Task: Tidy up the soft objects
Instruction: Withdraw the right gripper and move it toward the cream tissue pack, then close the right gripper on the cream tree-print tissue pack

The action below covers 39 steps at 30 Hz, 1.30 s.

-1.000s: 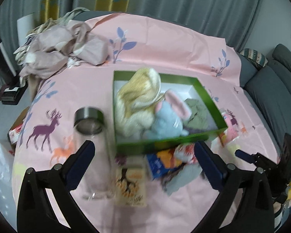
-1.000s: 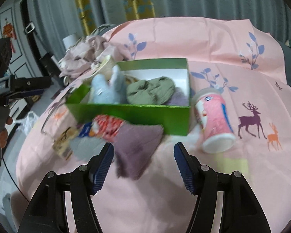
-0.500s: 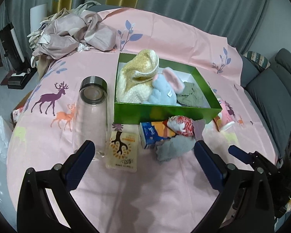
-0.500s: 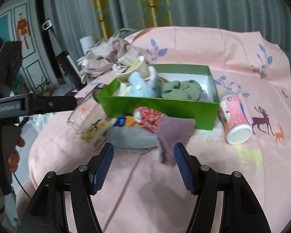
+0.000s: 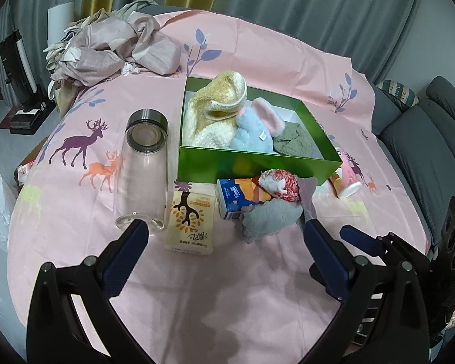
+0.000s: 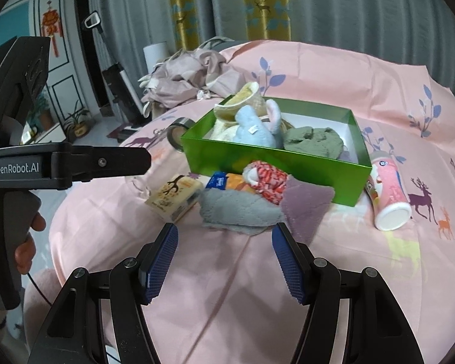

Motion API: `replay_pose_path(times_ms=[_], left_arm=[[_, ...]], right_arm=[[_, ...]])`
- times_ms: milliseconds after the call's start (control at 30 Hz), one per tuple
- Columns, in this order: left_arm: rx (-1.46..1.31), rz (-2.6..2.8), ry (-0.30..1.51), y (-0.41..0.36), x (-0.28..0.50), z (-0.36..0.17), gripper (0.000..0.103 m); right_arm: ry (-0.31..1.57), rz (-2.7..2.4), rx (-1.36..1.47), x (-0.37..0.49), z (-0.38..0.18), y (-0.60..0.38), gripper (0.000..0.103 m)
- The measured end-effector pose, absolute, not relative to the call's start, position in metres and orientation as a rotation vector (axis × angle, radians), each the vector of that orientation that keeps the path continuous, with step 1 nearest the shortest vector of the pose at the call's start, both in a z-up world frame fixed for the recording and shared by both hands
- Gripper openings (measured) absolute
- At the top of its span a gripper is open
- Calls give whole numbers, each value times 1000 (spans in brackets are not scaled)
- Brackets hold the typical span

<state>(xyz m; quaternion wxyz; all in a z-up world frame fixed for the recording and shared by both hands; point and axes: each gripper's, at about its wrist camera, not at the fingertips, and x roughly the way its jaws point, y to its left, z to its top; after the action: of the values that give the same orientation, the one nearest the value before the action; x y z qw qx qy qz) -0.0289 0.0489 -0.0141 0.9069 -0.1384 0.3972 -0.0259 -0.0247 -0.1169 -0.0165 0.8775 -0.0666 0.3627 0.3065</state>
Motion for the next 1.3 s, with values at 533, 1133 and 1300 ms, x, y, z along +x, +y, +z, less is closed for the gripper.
replay_pose_path(times_ms=[533, 1133, 1300], left_arm=[[-323, -56, 856, 70, -19, -34, 102], [-493, -205, 937, 100, -22, -86, 83], [-491, -218, 934, 98, -12, -91, 83]], right_arm=[[788, 671, -171, -16, -29, -91, 65], [881, 856, -300, -14, -70, -37, 65], [901, 876, -330, -3, -79, -25, 65]])
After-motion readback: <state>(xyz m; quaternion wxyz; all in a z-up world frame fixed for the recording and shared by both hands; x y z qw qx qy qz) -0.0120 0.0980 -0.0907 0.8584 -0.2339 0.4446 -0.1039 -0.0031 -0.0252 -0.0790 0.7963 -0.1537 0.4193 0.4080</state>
